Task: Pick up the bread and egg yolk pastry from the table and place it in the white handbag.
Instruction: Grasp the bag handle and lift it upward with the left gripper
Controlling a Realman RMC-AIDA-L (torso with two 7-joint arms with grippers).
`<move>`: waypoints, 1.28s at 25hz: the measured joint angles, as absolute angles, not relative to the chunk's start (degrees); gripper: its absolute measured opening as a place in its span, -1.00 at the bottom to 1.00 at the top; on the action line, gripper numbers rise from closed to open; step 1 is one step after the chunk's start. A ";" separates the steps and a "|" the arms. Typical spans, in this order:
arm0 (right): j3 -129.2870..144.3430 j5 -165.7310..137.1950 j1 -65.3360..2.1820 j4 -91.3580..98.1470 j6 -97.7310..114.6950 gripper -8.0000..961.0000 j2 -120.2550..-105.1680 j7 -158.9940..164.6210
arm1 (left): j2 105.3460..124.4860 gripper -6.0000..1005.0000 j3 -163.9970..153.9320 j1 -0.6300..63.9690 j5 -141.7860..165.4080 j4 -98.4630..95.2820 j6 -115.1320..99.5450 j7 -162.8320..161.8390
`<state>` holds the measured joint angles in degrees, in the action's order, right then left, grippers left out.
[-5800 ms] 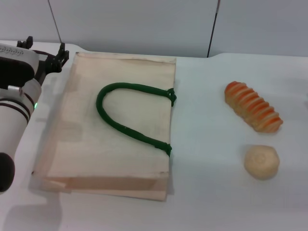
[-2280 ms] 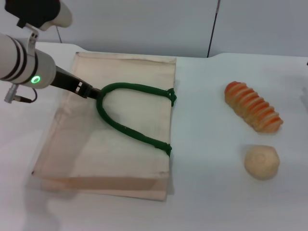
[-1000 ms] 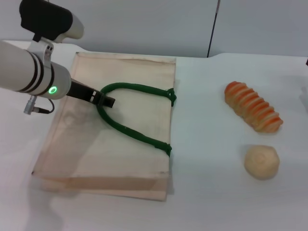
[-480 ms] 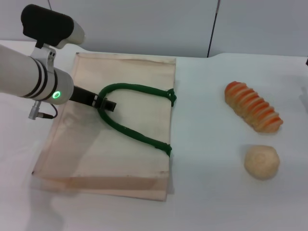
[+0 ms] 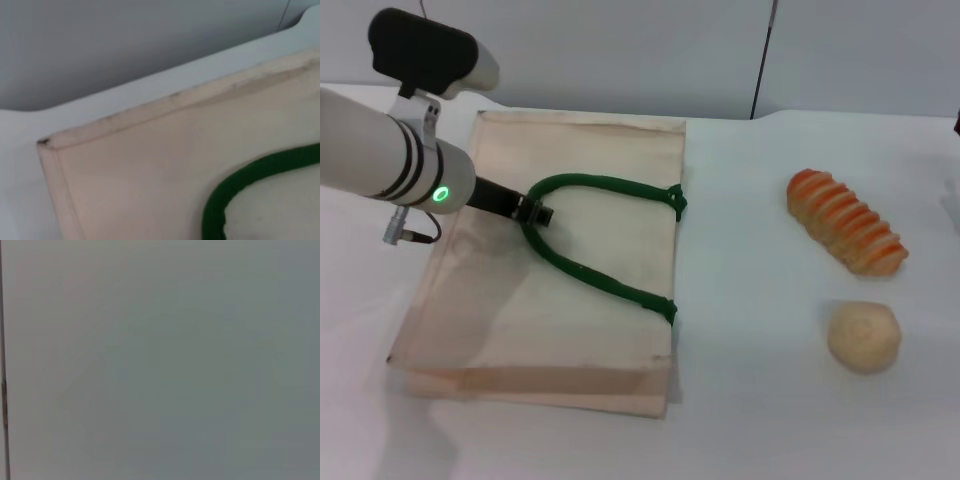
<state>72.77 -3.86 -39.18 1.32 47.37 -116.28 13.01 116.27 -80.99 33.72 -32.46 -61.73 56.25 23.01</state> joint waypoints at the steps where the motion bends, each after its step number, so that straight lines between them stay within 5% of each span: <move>1: 72.77 -3.86 -39.19 1.32 47.37 0.61 -116.28 13.01 | 116.26 0.21 -80.94 34.31 -32.41 -60.64 56.20 22.99; 3: 72.77 -3.86 -39.19 1.31 47.37 0.61 -116.28 13.01 | 116.25 -0.02 -80.87 35.15 -32.02 -58.84 56.16 23.01; 8: 72.77 -3.86 -39.19 1.28 47.37 0.61 -116.28 13.01 | 116.28 -0.04 -81.10 35.52 -31.57 -57.96 55.70 23.29; 32: 73.35 -4.21 -39.08 1.10 47.83 0.60 -116.51 13.26 | 116.22 -0.73 -80.73 30.47 -34.11 -72.04 54.52 30.48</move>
<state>73.35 -4.21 -39.08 1.10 47.83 -116.51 13.27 116.22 -80.73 30.47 -34.11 -72.04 54.52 30.48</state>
